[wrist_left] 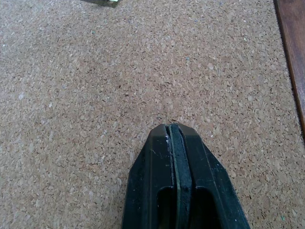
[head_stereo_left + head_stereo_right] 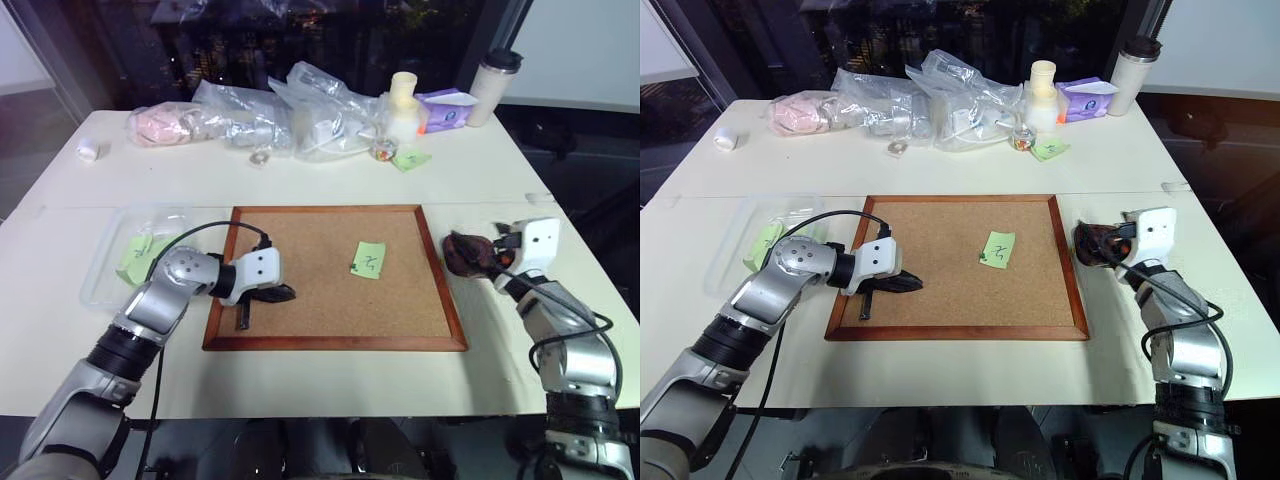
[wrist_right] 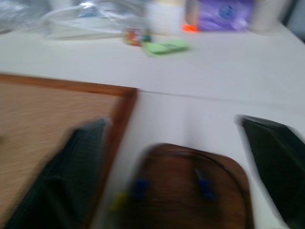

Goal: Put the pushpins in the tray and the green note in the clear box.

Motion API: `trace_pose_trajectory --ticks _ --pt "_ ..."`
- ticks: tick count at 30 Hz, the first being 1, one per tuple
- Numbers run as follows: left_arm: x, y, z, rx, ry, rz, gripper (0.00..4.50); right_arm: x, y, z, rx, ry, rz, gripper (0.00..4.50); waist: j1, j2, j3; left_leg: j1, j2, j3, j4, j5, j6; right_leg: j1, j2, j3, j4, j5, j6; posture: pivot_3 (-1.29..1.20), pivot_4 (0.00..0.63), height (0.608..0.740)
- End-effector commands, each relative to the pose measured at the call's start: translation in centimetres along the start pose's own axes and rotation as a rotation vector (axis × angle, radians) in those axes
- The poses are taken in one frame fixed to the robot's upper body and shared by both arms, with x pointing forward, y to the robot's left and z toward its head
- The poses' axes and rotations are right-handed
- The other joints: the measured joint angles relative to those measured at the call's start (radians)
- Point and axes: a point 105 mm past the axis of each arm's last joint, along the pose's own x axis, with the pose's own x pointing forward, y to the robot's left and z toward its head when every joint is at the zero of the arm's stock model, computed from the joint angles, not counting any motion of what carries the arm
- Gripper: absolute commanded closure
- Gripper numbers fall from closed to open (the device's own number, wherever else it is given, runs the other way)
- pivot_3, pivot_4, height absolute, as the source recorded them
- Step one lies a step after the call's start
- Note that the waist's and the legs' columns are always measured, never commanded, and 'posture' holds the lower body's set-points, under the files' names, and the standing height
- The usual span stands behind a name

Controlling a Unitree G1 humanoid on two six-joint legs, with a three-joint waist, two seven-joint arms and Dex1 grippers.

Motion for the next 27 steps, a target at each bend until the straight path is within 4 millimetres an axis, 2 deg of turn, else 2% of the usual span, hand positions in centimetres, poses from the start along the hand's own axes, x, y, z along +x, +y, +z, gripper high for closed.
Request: trace_pose_trajectory --ticks 1,3,7,12,14,18,21,25,27 --pt "0.9 -1.0 -3.2 -0.085 0.113 -0.023 4.50 0.7 5.9 1.5 0.017 -0.045 0.207 0.04 0.002 0.000 0.000 0.000 0.000 0.000 0.000 0.000 0.000 0.000 0.000 0.000 0.000 0.000 0.000 0.00 0.150 0.734" --pt "1.0 -0.8 -3.2 -0.079 0.112 -0.018 4.50 1.0 8.1 1.1 0.027 -0.038 0.263 0.04 0.005 0.000 0.000 0.000 0.000 -0.001 0.000 0.000 0.000 0.000 -0.001 0.000 0.000 -0.001 -0.002 0.00 0.150 0.734" --pt "1.1 -0.8 -3.1 -0.073 0.108 -0.013 4.50 1.8 10.6 0.2 0.030 -0.023 0.331 0.04 0.006 -0.001 0.000 0.000 -0.001 0.000 0.000 0.000 0.000 0.000 -0.002 0.000 0.000 -0.001 -0.002 0.00 0.150 0.734" --pt "1.2 -0.8 -3.0 -0.074 0.105 -0.010 4.50 2.6 11.8 -0.4 0.026 -0.015 0.384 0.04 0.006 -0.001 0.000 0.000 -0.001 0.000 0.000 0.000 0.000 0.000 -0.002 -0.001 0.000 -0.001 -0.003 0.00 0.150 0.734" --pt "1.1 -0.7 -3.0 -0.073 0.106 0.000 4.50 3.0 12.2 -1.3 0.017 0.010 0.417 0.04 0.006 -0.001 0.000 0.000 -0.001 0.000 0.000 0.000 0.000 0.000 -0.002 -0.001 -0.001 -0.001 -0.003 0.00 0.150 0.734" --pt "1.1 -0.8 -3.0 -0.075 0.107 0.005 4.50 3.5 12.2 -2.3 0.012 0.034 0.433 0.04 0.006 -0.001 0.000 0.000 -0.001 0.000 0.000 0.000 0.000 0.001 -0.002 -0.001 -0.001 -0.001 -0.003 0.00 0.150 0.734" --pt "1.0 -0.9 -3.0 -0.077 0.106 0.008 4.50 3.7 12.0 -3.3 0.013 0.063 0.434 0.86 0.005 -0.001 0.000 0.000 -0.001 0.001 0.000 0.000 0.000 0.001 -0.002 -0.001 -0.001 -0.001 -0.003 0.00 0.150 0.734" --pt "0.9 -0.8 -2.9 -0.086 0.100 0.025 4.50 3.8 11.5 -4.6 0.022 0.091 0.420 2.88 0.004 -0.001 0.000 0.000 -0.001 0.000 0.000 0.000 0.000 0.001 -0.002 -0.001 -0.001 -0.001 -0.002 0.00 0.150 0.734" --pt "0.8 -1.5 -3.2 -0.097 0.105 0.016 4.50 3.6 11.6 -4.9 0.026 0.098 0.423 3.93 0.003 -0.001 0.000 0.000 -0.001 0.000 0.000 0.000 0.000 0.001 -0.002 -0.001 -0.001 -0.001 -0.003 0.00 0.150 0.734"
